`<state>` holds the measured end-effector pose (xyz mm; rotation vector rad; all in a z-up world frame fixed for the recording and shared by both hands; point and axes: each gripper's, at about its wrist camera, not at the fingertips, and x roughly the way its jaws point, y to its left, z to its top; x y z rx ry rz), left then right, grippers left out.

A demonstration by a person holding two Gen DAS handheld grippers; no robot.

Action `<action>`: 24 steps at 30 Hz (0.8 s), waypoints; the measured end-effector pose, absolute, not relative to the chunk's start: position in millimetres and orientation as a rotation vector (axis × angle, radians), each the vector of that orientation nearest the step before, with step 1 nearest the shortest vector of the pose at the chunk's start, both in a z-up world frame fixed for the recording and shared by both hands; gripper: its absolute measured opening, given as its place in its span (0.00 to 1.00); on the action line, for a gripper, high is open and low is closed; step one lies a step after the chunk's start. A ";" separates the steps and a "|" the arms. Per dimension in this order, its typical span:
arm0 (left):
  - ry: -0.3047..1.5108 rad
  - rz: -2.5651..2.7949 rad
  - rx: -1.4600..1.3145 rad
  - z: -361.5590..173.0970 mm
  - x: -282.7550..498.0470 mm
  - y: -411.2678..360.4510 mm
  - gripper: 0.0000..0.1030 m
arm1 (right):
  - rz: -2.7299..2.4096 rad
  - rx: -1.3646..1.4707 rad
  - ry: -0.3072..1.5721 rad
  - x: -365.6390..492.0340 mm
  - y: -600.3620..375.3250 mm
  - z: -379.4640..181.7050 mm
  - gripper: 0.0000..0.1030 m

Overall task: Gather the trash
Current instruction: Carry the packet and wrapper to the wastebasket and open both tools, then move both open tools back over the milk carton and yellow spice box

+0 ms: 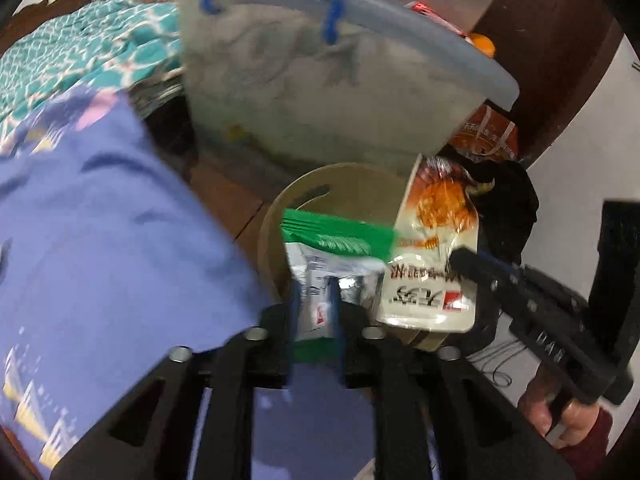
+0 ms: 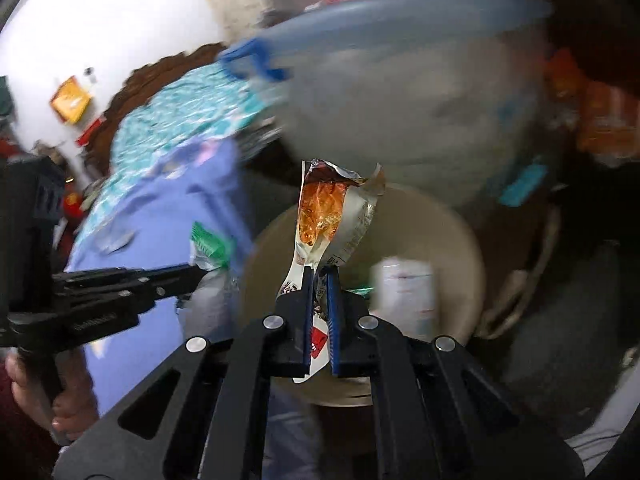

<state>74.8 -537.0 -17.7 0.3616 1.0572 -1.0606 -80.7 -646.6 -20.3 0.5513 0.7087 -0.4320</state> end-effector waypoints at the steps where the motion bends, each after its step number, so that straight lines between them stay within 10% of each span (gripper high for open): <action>1: 1.056 -1.054 0.366 -19.5 73.0 -544.5 0.56 | -0.435 0.555 0.722 -81.1 -649.4 -25.0 0.12; 3: 1.036 -1.023 0.380 -22.5 71.4 -555.2 0.63 | -0.409 0.588 0.765 -81.0 -653.8 -36.9 0.21; 6: 1.060 -1.027 0.373 -25.4 73.6 -551.9 0.63 | -0.437 0.592 0.704 -90.3 -654.5 -37.7 0.84; 24: 1.013 -0.964 0.228 10.7 99.1 -343.3 0.63 | -0.205 0.494 0.704 -6.8 -553.7 8.6 0.75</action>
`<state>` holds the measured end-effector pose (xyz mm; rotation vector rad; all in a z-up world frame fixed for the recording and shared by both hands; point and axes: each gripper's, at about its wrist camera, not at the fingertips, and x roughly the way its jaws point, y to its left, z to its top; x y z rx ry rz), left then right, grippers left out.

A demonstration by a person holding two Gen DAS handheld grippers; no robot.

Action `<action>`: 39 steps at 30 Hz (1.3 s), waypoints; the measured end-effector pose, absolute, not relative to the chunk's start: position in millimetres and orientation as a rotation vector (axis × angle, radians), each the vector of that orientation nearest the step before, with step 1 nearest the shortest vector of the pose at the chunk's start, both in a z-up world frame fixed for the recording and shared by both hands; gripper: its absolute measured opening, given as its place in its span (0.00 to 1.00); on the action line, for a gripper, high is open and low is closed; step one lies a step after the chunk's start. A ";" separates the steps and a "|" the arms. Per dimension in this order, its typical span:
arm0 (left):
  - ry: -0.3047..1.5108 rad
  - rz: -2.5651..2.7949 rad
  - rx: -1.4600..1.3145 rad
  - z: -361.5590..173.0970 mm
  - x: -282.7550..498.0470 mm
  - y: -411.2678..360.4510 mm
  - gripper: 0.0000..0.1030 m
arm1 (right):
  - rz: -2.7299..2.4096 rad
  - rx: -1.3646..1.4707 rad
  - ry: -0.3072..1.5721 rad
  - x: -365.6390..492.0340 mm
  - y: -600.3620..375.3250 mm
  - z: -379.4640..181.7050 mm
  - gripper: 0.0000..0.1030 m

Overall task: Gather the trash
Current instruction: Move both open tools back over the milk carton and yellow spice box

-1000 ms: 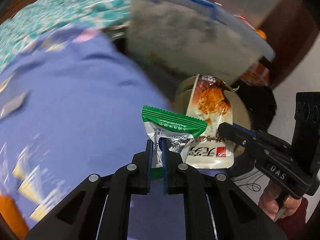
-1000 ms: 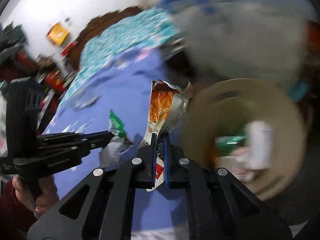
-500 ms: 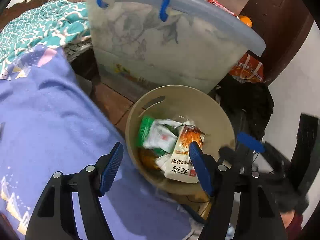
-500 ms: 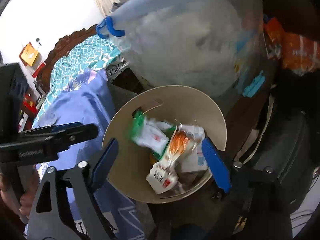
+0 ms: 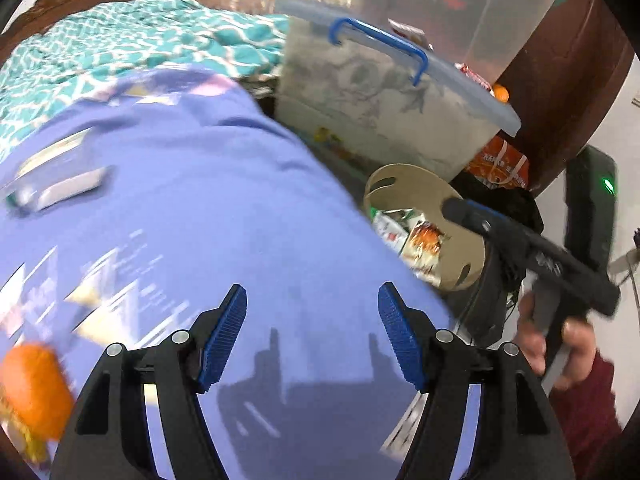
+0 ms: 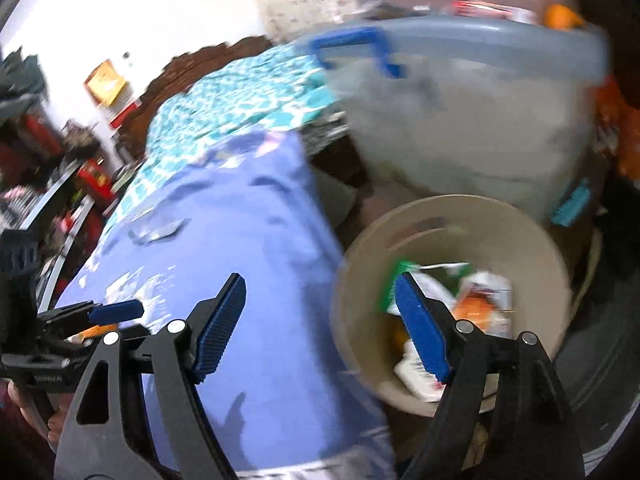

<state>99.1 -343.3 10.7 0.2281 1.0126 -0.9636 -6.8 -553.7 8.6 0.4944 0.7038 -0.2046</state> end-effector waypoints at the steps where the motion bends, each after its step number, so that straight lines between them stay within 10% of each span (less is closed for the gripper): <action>1: 1.010 -0.960 0.218 12.0 97.8 -327.1 0.63 | -0.183 0.483 0.712 -0.6 -543.0 9.4 0.75; 15: 1.001 -0.572 -0.205 18.7 129.7 -16.2 0.74 | 0.255 0.227 0.793 132.7 -290.7 20.1 0.58; 25: 1.002 -0.446 -0.367 5.4 137.9 70.0 0.85 | 0.530 -0.080 0.863 137.6 -126.8 9.8 0.44; 30: 1.011 -0.418 -0.381 -7.1 139.7 78.1 0.87 | 0.431 -0.114 0.855 126.1 -126.3 6.2 0.50; 34: 1.038 -0.367 -0.332 -20.0 145.8 71.9 0.87 | 0.392 -0.154 0.861 133.0 -123.4 4.6 0.80; 39: 1.069 -0.337 -0.305 -30.6 156.3 61.4 0.87 | 0.365 -0.401 0.902 164.0 -97.3 -15.2 0.83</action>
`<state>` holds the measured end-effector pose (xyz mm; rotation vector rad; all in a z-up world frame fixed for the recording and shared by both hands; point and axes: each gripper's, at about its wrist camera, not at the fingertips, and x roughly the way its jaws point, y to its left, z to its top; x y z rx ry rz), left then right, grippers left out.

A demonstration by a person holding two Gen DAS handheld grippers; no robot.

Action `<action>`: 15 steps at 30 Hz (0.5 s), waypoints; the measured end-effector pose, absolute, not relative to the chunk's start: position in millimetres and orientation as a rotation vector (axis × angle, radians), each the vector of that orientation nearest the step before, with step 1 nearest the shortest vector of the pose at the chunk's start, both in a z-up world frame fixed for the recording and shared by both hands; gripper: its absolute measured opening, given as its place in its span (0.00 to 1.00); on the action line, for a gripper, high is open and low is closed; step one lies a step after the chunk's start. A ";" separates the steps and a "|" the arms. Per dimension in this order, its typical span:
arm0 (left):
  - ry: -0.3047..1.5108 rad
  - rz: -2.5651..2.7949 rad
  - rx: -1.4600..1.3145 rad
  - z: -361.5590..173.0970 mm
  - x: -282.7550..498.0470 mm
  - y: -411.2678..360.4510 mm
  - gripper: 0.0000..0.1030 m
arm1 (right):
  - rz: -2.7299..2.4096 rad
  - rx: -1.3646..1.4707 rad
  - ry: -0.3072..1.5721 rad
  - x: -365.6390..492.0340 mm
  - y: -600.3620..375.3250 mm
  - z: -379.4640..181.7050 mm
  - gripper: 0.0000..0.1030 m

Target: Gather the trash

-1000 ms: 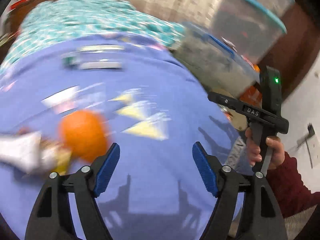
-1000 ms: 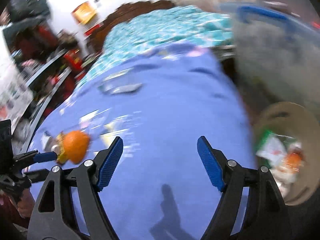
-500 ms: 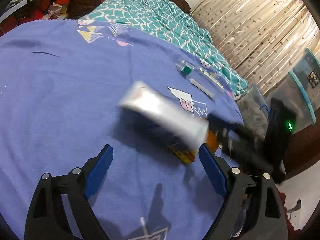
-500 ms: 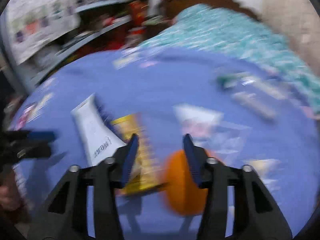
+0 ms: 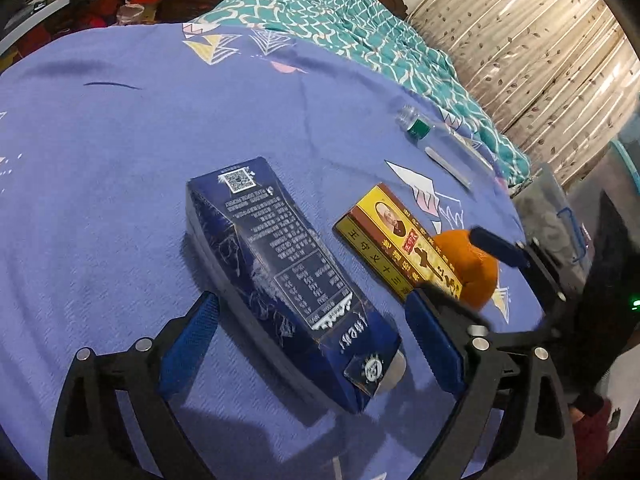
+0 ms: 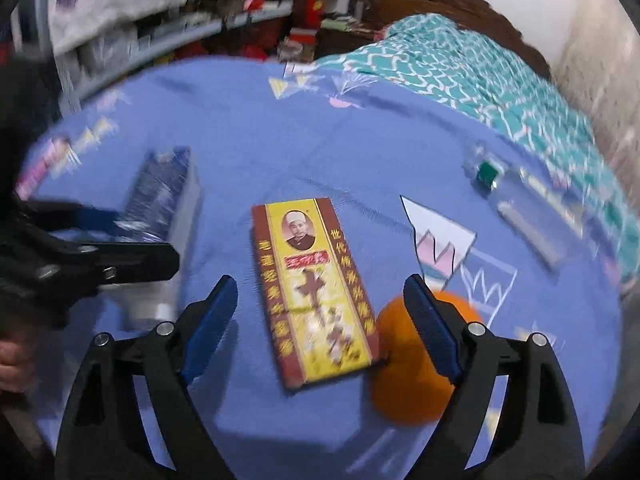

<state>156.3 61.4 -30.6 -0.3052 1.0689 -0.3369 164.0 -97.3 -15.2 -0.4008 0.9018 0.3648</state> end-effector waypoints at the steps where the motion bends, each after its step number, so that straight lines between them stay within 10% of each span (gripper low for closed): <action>1: 1.072 -0.330 -0.299 -31.8 157.8 59.9 0.87 | 0.371 -0.441 0.930 168.0 -91.4 -22.2 0.85; 6: 1.053 -0.291 -0.254 -33.7 160.0 59.6 0.75 | 0.446 -0.379 1.040 181.0 -89.3 -22.4 0.61; 15: 1.053 -0.449 -0.227 -20.7 130.6 58.5 0.59 | 0.492 -0.187 0.948 89.0 -121.0 2.9 0.61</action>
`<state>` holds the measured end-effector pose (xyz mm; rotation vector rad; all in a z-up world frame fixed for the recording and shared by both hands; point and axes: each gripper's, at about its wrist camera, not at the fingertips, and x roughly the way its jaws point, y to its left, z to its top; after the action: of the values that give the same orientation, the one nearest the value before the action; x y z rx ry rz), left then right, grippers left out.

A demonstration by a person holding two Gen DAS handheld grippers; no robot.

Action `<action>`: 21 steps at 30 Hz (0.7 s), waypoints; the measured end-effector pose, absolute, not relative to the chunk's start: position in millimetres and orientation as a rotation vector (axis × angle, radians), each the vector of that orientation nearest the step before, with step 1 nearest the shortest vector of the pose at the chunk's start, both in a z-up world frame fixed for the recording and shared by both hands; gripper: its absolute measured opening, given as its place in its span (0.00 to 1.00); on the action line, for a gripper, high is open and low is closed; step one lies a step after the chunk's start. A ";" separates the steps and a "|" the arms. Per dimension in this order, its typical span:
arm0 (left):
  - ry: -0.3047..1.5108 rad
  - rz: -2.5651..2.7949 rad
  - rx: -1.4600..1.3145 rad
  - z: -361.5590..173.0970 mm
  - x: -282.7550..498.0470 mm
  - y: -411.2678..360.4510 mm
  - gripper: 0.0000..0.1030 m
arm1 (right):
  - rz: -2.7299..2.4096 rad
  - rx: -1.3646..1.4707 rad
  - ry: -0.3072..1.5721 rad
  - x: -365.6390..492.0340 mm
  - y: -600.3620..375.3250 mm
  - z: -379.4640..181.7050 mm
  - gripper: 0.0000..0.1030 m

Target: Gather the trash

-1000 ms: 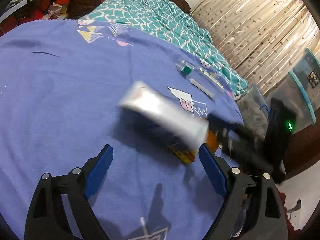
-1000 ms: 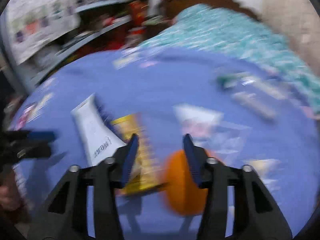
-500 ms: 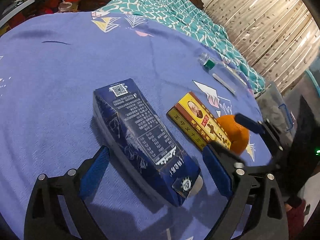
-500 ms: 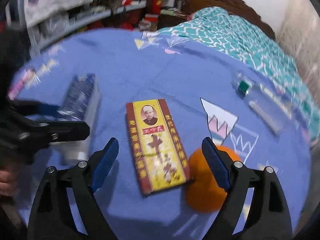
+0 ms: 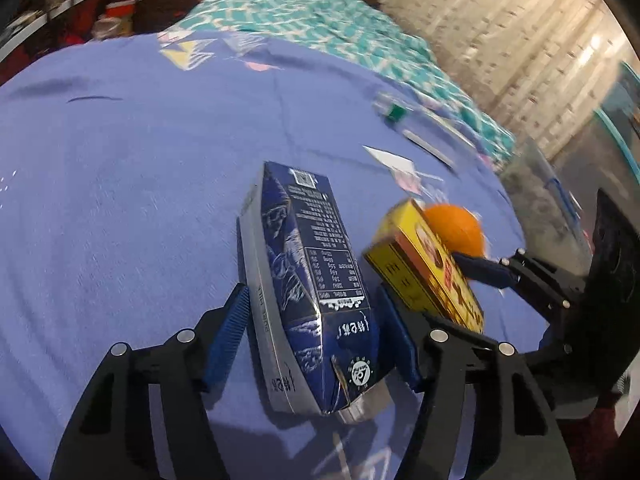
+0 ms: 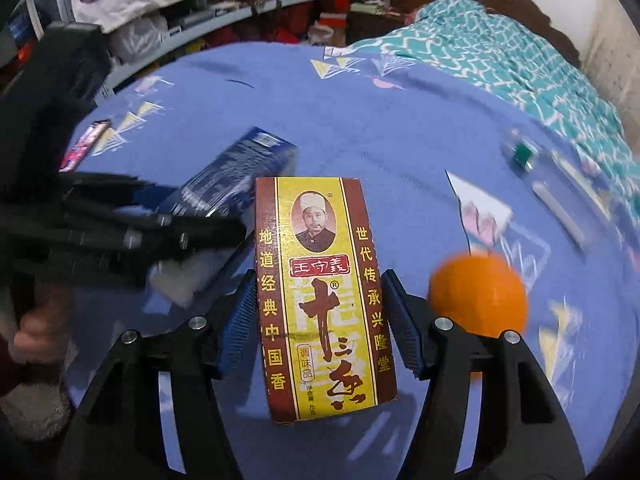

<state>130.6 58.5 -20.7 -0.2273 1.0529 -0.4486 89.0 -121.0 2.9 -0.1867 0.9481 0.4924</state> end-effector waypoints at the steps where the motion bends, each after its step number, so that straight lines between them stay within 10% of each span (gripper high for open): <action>1: 1.050 -0.463 -0.213 -19.0 124.9 56.1 0.59 | 0.484 -0.178 0.945 78.5 -126.1 2.7 0.61; 18: 1.092 -0.705 -0.006 -23.4 45.9 -23.7 0.59 | 0.092 0.045 0.921 -29.1 -227.1 -30.3 0.64; 21: 1.106 -0.657 0.006 -26.5 46.3 -22.4 0.62 | 0.068 0.056 0.918 -31.7 -229.0 -36.1 0.82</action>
<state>46.3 -22.4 -26.5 0.0064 1.1062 -0.6569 -31.7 -229.0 -36.1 0.0558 0.9183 0.0684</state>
